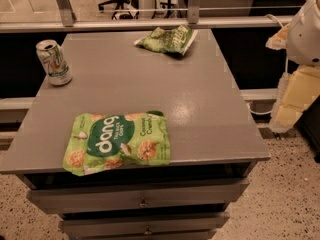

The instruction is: Pick green jalapeno chip bag

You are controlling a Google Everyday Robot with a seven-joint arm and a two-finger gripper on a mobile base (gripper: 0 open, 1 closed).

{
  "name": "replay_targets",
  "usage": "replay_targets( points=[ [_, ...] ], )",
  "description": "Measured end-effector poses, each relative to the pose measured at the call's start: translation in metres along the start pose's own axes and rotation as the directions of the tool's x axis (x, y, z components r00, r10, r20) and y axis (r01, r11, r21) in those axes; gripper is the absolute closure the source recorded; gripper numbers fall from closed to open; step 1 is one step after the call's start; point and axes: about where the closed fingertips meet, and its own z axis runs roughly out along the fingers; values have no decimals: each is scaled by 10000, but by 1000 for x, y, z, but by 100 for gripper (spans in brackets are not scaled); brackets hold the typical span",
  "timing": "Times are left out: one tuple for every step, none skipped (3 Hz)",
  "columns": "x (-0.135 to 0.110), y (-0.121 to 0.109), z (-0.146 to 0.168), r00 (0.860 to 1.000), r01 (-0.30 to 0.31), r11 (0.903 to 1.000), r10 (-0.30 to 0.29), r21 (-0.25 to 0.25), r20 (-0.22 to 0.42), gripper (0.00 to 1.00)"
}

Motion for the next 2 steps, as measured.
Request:
replay_targets(
  points=[
    [-1, -2, 2, 10000, -12, 10000, 12, 29, 63, 0],
    [-24, -45, 36, 9909, -308, 9984, 241, 483, 1326, 0]
  ],
)
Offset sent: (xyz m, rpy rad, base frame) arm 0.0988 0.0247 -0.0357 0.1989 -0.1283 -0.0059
